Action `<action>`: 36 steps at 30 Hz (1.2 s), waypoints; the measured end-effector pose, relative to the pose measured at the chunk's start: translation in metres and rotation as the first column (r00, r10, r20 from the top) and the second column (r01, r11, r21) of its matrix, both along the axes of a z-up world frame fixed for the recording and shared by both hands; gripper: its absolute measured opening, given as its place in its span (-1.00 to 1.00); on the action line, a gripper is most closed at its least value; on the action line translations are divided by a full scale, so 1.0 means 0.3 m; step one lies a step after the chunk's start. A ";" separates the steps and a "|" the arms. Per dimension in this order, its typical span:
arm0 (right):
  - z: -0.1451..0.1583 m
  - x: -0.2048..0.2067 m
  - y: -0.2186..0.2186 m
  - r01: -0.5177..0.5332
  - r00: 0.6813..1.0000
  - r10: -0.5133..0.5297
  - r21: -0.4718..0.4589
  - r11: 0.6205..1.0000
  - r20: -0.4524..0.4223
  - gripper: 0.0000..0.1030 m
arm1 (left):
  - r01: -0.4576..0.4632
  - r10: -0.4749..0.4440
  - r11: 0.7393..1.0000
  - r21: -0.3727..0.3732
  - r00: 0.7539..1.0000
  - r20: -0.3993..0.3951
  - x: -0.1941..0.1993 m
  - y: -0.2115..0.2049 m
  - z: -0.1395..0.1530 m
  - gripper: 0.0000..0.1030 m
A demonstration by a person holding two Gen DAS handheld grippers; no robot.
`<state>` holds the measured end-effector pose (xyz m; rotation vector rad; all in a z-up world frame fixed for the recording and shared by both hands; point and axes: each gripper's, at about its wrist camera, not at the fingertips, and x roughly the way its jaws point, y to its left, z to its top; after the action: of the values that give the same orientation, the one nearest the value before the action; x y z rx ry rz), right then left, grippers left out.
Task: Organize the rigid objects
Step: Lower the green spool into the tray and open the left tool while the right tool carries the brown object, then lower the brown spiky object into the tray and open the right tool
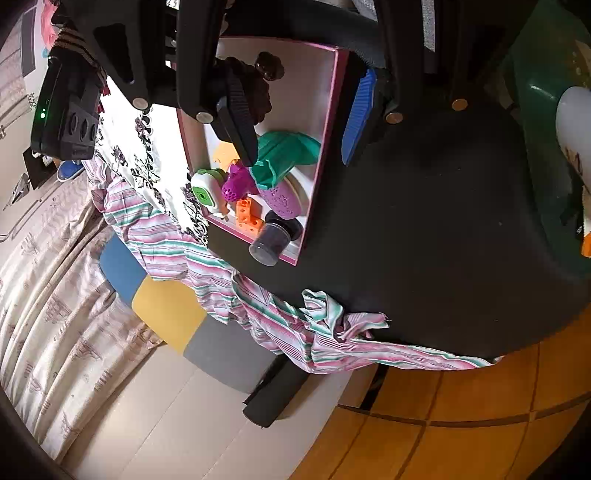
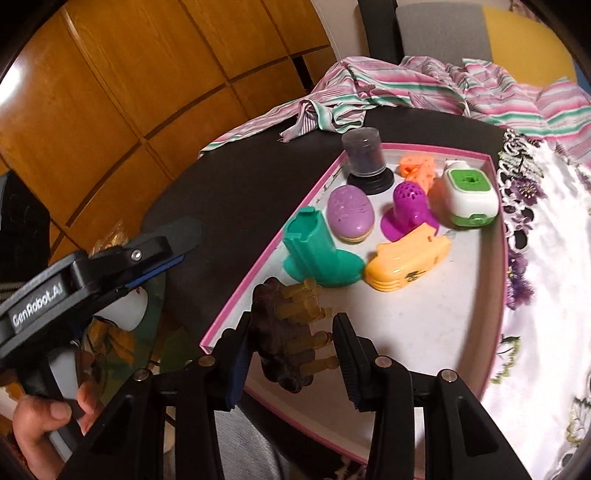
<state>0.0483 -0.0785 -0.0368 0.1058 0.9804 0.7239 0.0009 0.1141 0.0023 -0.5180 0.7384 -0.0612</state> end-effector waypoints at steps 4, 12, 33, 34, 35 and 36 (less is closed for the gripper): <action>-0.006 -0.004 0.025 -0.003 1.000 0.003 -0.012 1.000 -0.004 -0.17 | -0.008 0.008 1.000 -0.008 1.000 0.005 -0.014 0.011 0.003 -0.08; -0.014 -0.013 0.054 0.000 1.000 0.001 -0.045 0.999 0.007 -0.17 | -0.012 0.012 1.000 -0.013 1.000 0.018 -0.030 0.021 0.018 -0.08; 0.038 -0.052 0.020 0.035 0.997 -0.031 -0.060 0.998 0.073 0.08 | -0.006 0.006 1.000 -0.001 1.000 0.017 -0.035 -0.011 0.024 -0.08; 0.045 -0.050 0.008 0.045 0.996 -0.040 -0.059 0.997 0.081 0.08 | -0.001 0.001 1.000 0.000 1.000 0.019 -0.035 -0.017 0.026 -0.08; 0.052 -0.050 -0.002 0.054 0.995 -0.048 -0.060 0.997 0.087 0.08 | 0.003 -0.003 1.000 0.001 1.000 0.019 -0.035 -0.023 0.028 -0.08; 0.057 -0.049 -0.013 0.064 0.994 -0.057 -0.063 0.996 0.094 0.08 | 0.009 -0.009 1.000 0.000 1.000 0.020 -0.033 -0.031 0.030 -0.08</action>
<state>0.0335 -0.0823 -0.0197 0.0441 0.9082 0.6349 -0.0089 0.1047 0.0112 -0.5137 0.7213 -0.0743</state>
